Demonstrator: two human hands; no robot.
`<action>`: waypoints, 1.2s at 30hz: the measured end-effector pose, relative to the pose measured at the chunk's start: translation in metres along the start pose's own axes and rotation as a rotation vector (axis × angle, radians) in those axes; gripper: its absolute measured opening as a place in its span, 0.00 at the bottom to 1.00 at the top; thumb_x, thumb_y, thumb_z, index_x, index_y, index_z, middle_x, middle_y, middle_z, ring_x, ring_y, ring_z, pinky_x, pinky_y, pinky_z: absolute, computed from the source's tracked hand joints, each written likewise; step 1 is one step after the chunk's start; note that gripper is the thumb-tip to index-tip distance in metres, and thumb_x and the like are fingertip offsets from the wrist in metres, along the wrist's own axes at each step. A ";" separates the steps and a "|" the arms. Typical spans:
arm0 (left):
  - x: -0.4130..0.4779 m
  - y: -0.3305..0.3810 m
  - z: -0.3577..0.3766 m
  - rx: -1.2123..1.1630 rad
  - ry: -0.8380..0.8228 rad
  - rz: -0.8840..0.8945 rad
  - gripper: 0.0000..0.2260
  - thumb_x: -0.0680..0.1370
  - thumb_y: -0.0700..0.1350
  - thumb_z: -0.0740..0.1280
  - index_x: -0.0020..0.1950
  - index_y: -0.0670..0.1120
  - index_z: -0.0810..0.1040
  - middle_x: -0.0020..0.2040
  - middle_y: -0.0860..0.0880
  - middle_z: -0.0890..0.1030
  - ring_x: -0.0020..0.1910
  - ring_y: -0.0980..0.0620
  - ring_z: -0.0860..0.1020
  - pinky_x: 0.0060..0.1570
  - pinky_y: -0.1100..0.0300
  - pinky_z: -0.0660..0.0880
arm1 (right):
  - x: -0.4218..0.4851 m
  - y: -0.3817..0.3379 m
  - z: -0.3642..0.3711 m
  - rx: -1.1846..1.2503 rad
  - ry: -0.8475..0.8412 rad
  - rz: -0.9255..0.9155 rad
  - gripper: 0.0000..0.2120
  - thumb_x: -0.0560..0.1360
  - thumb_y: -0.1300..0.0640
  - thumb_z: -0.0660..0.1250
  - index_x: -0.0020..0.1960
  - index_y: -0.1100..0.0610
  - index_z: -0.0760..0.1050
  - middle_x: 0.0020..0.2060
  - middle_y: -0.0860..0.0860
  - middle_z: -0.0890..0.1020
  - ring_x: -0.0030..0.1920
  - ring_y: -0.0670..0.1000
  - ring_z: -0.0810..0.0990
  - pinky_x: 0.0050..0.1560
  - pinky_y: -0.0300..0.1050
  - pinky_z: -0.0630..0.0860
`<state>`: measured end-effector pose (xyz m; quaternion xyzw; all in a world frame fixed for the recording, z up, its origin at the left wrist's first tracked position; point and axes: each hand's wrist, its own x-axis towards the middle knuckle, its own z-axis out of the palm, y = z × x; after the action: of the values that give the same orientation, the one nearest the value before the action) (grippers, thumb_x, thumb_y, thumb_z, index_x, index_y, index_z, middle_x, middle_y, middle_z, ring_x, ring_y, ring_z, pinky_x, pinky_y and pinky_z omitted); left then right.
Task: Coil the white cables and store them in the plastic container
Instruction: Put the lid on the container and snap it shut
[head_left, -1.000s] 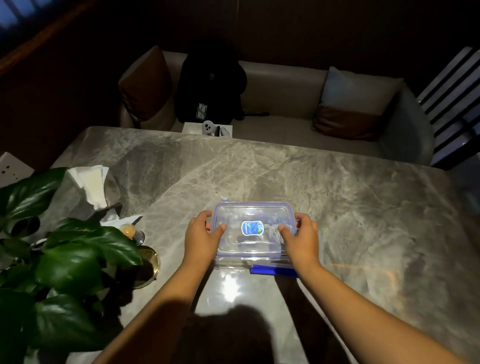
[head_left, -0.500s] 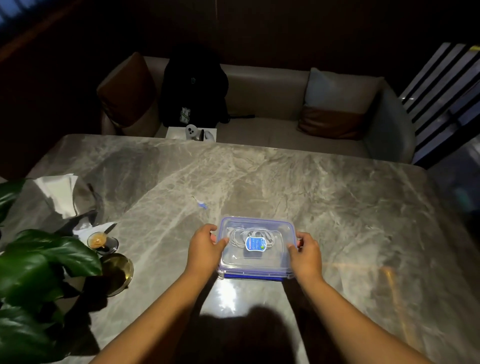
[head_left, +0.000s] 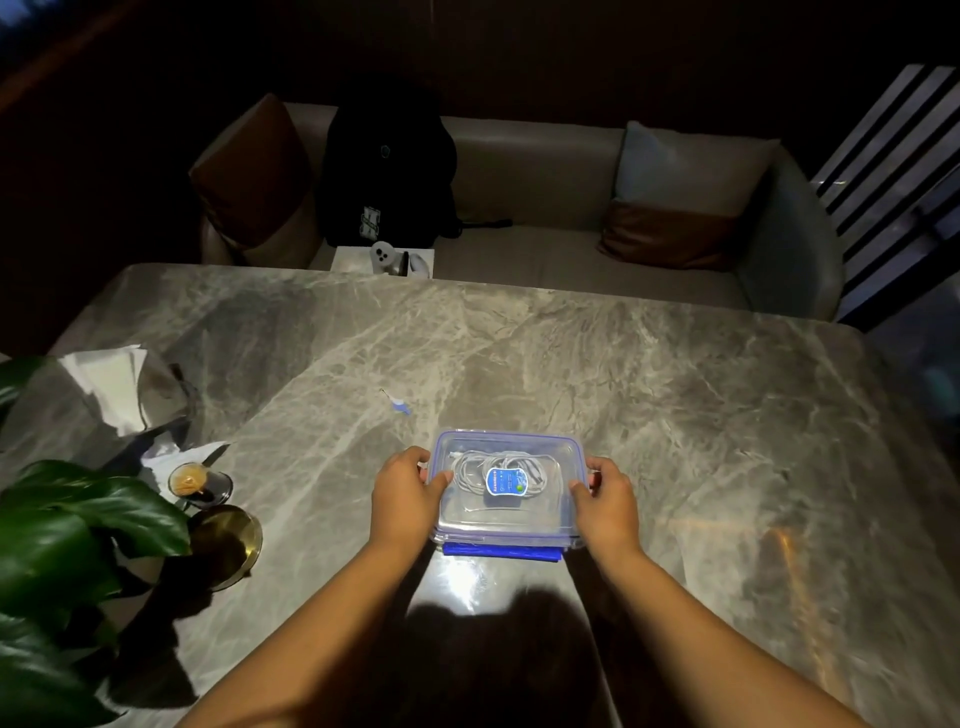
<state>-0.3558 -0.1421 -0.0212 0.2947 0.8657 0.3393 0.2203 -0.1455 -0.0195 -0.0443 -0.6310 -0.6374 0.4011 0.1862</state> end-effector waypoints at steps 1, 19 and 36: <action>0.001 -0.001 0.001 -0.001 0.000 0.001 0.12 0.73 0.45 0.75 0.54 0.42 0.80 0.45 0.43 0.81 0.39 0.51 0.76 0.40 0.60 0.69 | 0.000 0.001 0.000 0.001 -0.001 0.001 0.15 0.76 0.62 0.68 0.62 0.57 0.75 0.52 0.58 0.80 0.47 0.55 0.80 0.51 0.45 0.76; 0.007 -0.017 0.007 -0.145 -0.089 -0.048 0.10 0.74 0.47 0.74 0.50 0.50 0.75 0.37 0.46 0.80 0.36 0.47 0.80 0.37 0.55 0.76 | 0.000 0.000 -0.002 -0.083 -0.036 -0.007 0.13 0.77 0.58 0.67 0.60 0.54 0.72 0.50 0.57 0.80 0.46 0.55 0.80 0.46 0.46 0.75; 0.018 -0.020 0.011 -0.187 -0.165 -0.231 0.12 0.74 0.47 0.75 0.52 0.42 0.79 0.40 0.48 0.79 0.38 0.51 0.77 0.36 0.60 0.70 | -0.010 -0.004 -0.002 -0.024 -0.056 -0.007 0.15 0.79 0.57 0.66 0.64 0.55 0.70 0.50 0.56 0.81 0.49 0.57 0.81 0.47 0.45 0.73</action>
<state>-0.3702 -0.1372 -0.0465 0.1983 0.8375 0.3654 0.3546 -0.1451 -0.0277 -0.0378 -0.6194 -0.6496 0.4101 0.1621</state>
